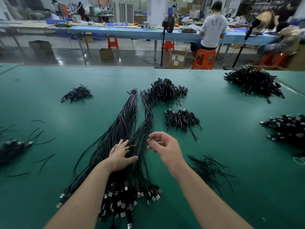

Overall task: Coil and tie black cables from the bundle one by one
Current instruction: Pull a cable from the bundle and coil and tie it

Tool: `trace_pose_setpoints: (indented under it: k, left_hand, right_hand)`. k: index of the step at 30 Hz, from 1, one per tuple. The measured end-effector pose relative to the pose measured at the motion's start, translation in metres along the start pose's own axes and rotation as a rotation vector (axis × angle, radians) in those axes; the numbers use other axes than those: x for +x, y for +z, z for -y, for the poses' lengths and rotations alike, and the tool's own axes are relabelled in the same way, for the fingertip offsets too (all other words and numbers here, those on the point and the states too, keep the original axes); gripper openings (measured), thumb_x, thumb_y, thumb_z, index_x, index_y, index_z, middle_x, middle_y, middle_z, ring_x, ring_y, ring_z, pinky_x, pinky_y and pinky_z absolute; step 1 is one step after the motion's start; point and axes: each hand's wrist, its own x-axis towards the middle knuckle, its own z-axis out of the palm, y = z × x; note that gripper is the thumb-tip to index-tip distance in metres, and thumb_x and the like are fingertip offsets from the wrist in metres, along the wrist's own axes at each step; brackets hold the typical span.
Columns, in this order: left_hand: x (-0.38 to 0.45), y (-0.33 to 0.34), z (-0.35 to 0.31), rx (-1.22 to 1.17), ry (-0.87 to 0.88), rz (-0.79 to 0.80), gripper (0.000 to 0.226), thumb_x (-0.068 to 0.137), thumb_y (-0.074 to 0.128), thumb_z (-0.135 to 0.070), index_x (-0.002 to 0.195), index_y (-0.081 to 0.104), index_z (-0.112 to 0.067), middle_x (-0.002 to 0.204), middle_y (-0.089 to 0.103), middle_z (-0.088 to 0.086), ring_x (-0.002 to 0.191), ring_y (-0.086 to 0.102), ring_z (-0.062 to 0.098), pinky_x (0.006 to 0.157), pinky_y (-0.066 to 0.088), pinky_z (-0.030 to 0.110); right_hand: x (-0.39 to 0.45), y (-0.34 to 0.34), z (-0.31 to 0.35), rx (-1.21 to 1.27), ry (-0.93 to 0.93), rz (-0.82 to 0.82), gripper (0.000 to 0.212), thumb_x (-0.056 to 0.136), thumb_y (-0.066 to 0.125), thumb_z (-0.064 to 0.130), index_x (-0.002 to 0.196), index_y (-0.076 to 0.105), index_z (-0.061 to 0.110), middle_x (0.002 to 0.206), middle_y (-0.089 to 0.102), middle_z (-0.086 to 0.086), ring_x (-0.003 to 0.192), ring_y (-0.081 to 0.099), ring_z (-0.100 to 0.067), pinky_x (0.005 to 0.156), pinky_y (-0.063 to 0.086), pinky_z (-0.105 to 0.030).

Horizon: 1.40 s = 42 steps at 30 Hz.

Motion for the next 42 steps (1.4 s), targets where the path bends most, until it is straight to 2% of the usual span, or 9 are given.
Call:
trace_pose_setpoints:
  k: [8, 15, 18, 24, 28, 30, 33, 38, 42]
  left_hand:
    - [-0.003, 0.001, 0.002, -0.044, 0.029, 0.017, 0.063, 0.098, 0.055, -0.053, 0.154, 0.031, -0.038, 0.168, -0.003, -0.008, 0.15, -0.022, 0.006, 0.122, -0.014, 0.033]
    - [-0.004, -0.002, -0.009, 0.102, -0.022, 0.032, 0.061, 0.103, 0.046, -0.049, 0.158, 0.025, -0.033, 0.169, -0.002, 0.0, 0.153, -0.017, 0.016, 0.125, -0.009, 0.038]
    - [-0.007, -0.007, -0.031, 0.228, -0.05, -0.026, 0.054, 0.106, 0.041, -0.039, 0.157, 0.029, -0.027, 0.169, 0.003, 0.008, 0.155, -0.006, 0.025, 0.126, 0.003, 0.043]
    - [-0.027, -0.035, -0.103, -0.204, 0.395, -0.498, 0.068, 0.098, 0.06, -0.025, 0.157, 0.027, -0.035, 0.167, 0.01, -0.011, 0.153, 0.015, 0.012, 0.119, 0.02, 0.037]
    - [-0.037, -0.044, -0.136, -0.207, 0.581, -0.544, 0.042, 0.096, 0.053, 0.002, 0.135, 0.062, -0.011, 0.146, 0.053, 0.006, 0.144, 0.04, 0.023, 0.12, 0.028, 0.04]
    - [-0.04, -0.039, -0.141, -0.14, 0.55, -0.557, 0.029, 0.099, 0.052, -0.002, 0.118, 0.071, -0.011, 0.12, 0.071, 0.006, 0.122, 0.06, 0.027, 0.104, 0.04, 0.033]
    - [-0.044, -0.032, -0.143, -0.172, 0.453, -0.577, 0.019, 0.102, 0.053, -0.018, 0.104, 0.072, -0.012, 0.09, 0.066, -0.001, 0.087, 0.061, 0.025, 0.071, 0.038, 0.029]
    - [-0.041, -0.022, -0.141, -0.209, 0.417, -0.488, 0.019, 0.104, 0.051, -0.024, 0.109, 0.067, -0.016, 0.084, 0.051, -0.013, 0.08, 0.049, 0.013, 0.071, 0.037, 0.028]
    - [-0.036, -0.012, -0.129, -0.258, 0.349, -0.394, 0.025, 0.105, 0.048, -0.031, 0.115, 0.067, -0.018, 0.096, 0.064, -0.01, 0.09, 0.058, 0.012, 0.081, 0.046, 0.03]
  right_hand:
    - [-0.003, -0.003, 0.039, -0.382, -0.266, -0.251, 0.024, 0.103, 0.048, 0.033, 0.09, 0.066, 0.023, 0.075, 0.069, 0.007, 0.064, 0.066, -0.006, 0.068, 0.056, -0.026]
    - [-0.011, -0.009, 0.065, -0.28, -0.255, -0.143, 0.025, 0.103, 0.049, 0.034, 0.091, 0.07, 0.03, 0.07, 0.066, 0.002, 0.061, 0.062, -0.011, 0.064, 0.057, -0.035]
    - [-0.013, -0.015, 0.065, -0.383, -0.267, -0.159, 0.023, 0.1, 0.051, 0.038, 0.098, 0.073, 0.03, 0.08, 0.056, 0.006, 0.061, 0.053, -0.009, 0.058, 0.047, -0.024]
    - [-0.016, -0.023, 0.062, -0.494, -0.205, -0.031, 0.016, 0.097, 0.061, 0.032, 0.099, 0.075, 0.026, 0.088, 0.068, 0.009, 0.071, 0.06, -0.003, 0.065, 0.048, -0.015]
    - [-0.02, -0.028, 0.066, -0.471, -0.296, 0.001, 0.008, 0.094, 0.068, 0.019, 0.096, 0.076, 0.022, 0.089, 0.072, 0.012, 0.078, 0.063, 0.001, 0.078, 0.051, -0.019]
    - [-0.022, -0.035, 0.068, -0.378, -0.276, -0.051, 0.012, 0.092, 0.07, 0.015, 0.09, 0.073, 0.027, 0.081, 0.074, 0.01, 0.075, 0.067, -0.004, 0.078, 0.056, -0.024]
    - [-0.024, -0.042, 0.07, -0.159, -0.209, -0.095, 0.014, 0.091, 0.07, 0.008, 0.09, 0.073, 0.021, 0.078, 0.075, -0.004, 0.07, 0.069, -0.013, 0.072, 0.059, -0.027]
    - [-0.029, -0.047, 0.066, -0.099, -0.223, -0.062, 0.017, 0.098, 0.059, 0.008, 0.093, 0.073, 0.015, 0.075, 0.072, 0.0, 0.07, 0.066, -0.01, 0.068, 0.055, -0.023]
    - [-0.035, -0.053, 0.071, -0.05, -0.25, -0.077, 0.02, 0.1, 0.055, 0.016, 0.091, 0.073, 0.012, 0.073, 0.069, 0.001, 0.069, 0.064, -0.014, 0.07, 0.055, -0.027]
